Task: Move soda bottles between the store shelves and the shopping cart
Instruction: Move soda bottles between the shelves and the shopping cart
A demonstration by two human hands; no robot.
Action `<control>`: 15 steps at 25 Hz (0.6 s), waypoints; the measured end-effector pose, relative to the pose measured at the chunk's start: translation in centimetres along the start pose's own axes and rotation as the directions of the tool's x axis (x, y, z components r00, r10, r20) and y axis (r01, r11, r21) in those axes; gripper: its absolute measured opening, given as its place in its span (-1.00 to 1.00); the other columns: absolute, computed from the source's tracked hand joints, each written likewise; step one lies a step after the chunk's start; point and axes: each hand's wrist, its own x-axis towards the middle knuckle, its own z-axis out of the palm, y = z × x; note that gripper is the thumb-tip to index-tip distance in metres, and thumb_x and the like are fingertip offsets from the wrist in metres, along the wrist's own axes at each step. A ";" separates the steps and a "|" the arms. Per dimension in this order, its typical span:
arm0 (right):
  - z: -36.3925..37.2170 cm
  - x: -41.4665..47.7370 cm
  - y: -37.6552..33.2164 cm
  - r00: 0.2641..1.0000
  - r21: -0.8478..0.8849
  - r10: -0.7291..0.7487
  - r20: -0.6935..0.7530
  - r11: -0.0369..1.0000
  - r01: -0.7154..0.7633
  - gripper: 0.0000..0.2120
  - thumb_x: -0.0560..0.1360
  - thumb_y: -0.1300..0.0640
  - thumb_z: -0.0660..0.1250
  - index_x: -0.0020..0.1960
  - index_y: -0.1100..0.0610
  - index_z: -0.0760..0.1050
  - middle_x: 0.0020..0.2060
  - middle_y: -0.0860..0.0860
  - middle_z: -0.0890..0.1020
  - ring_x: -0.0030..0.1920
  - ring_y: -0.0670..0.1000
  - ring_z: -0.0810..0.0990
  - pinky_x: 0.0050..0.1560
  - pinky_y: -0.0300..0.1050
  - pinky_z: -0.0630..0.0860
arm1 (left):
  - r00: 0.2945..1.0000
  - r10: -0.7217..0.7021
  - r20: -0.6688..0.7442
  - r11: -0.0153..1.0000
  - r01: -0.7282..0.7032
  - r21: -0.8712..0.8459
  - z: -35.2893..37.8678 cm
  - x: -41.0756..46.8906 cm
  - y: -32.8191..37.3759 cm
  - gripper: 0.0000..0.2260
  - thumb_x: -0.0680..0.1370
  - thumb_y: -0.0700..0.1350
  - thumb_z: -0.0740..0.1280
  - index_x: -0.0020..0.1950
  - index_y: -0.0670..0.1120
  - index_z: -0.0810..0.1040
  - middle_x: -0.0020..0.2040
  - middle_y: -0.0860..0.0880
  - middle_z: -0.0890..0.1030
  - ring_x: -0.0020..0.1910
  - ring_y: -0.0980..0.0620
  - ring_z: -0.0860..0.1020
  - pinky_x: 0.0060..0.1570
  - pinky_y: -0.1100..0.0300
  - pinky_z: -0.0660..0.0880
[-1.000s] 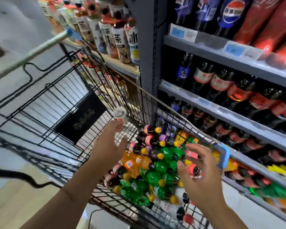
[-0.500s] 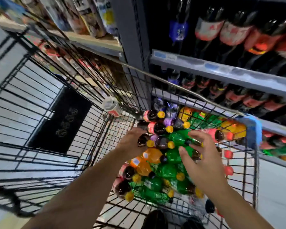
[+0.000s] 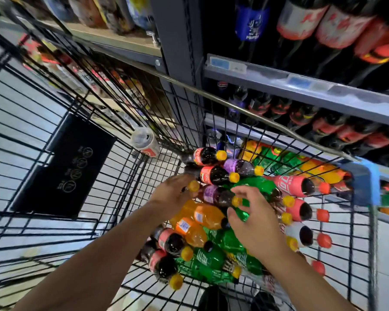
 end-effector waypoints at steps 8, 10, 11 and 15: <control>3.2 1.3 -0.9 0.990 0.243 0.063 0.127 0.965 -0.093 -0.36 0.38 0.18 0.59 0.30 -0.23 0.40 0.00 -0.39 0.64 0.03 -0.33 0.62 -0.09 -0.46 0.49 | 0.957 0.282 -0.066 0.894 -0.288 -0.344 -6.2 -4.1 10.2 -0.71 0.45 0.10 0.47 0.16 0.12 0.64 0.15 0.21 0.61 0.21 0.10 0.58 0.18 0.11 0.53; 2.7 0.8 0.0 0.998 0.261 0.070 0.004 0.963 -0.069 -0.49 0.37 0.22 0.55 0.17 -0.19 0.47 -0.10 -0.35 0.67 -0.09 -0.28 0.65 -0.16 -0.42 0.50 | 0.926 0.376 -0.009 0.840 -0.345 -0.418 -6.1 -3.9 11.4 -0.67 0.43 0.07 0.50 0.18 0.10 0.67 0.22 0.19 0.59 0.24 0.10 0.57 0.17 0.19 0.54; 2.3 0.4 0.4 0.995 0.297 0.098 -0.016 0.951 -0.089 -0.51 0.38 0.25 0.56 0.17 -0.14 0.51 -0.09 -0.28 0.69 -0.07 -0.21 0.67 -0.12 -0.35 0.54 | 0.913 0.403 0.066 0.820 -0.328 -0.468 -6.3 -3.2 11.4 -0.64 0.42 0.03 0.54 0.21 0.11 0.66 0.26 0.17 0.57 0.26 0.11 0.57 0.15 0.22 0.56; 0.1 -1.6 1.5 0.978 0.472 0.201 -0.060 0.869 -0.149 -0.66 0.35 0.28 0.62 0.09 0.11 0.67 -0.10 -0.12 0.77 -0.06 -0.15 0.72 -0.09 -0.32 0.61 | 0.986 0.100 0.133 0.937 -0.048 -0.346 -5.9 2.7 8.4 -0.62 0.46 -0.13 0.52 0.22 0.15 0.58 0.22 0.12 0.58 0.19 0.09 0.60 0.06 0.09 0.60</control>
